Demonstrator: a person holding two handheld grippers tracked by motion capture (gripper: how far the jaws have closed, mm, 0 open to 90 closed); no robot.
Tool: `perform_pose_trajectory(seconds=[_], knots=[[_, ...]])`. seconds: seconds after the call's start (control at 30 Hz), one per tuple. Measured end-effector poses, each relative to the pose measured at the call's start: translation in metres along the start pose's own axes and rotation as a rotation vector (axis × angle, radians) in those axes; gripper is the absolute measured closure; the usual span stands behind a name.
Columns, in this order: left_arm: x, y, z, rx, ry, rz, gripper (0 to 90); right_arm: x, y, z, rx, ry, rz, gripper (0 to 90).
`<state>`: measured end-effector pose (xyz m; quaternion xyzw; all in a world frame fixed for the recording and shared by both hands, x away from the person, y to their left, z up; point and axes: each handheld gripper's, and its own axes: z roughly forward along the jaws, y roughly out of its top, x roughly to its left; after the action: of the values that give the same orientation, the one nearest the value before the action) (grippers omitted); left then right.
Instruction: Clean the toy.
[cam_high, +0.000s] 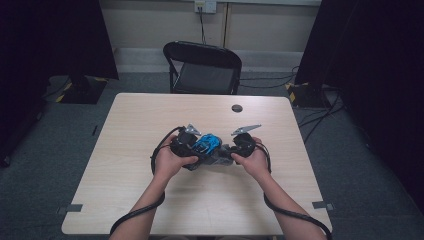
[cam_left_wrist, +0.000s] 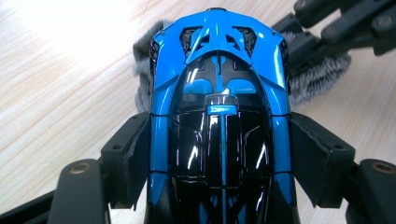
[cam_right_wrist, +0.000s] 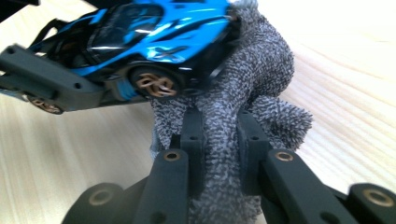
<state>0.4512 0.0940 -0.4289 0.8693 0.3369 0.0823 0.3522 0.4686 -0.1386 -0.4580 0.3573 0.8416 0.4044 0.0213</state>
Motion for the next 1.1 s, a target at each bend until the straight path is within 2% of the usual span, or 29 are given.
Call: perform_pose_trajectory(seconds=[0.2, 0.53, 0.6, 1.1], knots=[[0.003, 0.003, 0.003, 0.003, 0.002, -0.018, 28.2, 0.006, 0.0, 0.004, 0.003, 0.012, -0.011, 76.8], [0.007, 0.007, 0.006, 0.011, 0.01, -0.025, 28.2, 0.012, -0.002, 0.008, 0.01, 0.031, -0.026, 76.8], [0.008, 0.008, 0.008, 0.01, 0.011, -0.037, 28.2, 0.014, -0.002, 0.009, 0.013, 0.039, -0.031, 76.8], [0.008, 0.013, 0.013, 0.011, 0.02, -0.041, 28.1, 0.024, -0.005, 0.016, 0.028, 0.072, -0.05, 76.8]])
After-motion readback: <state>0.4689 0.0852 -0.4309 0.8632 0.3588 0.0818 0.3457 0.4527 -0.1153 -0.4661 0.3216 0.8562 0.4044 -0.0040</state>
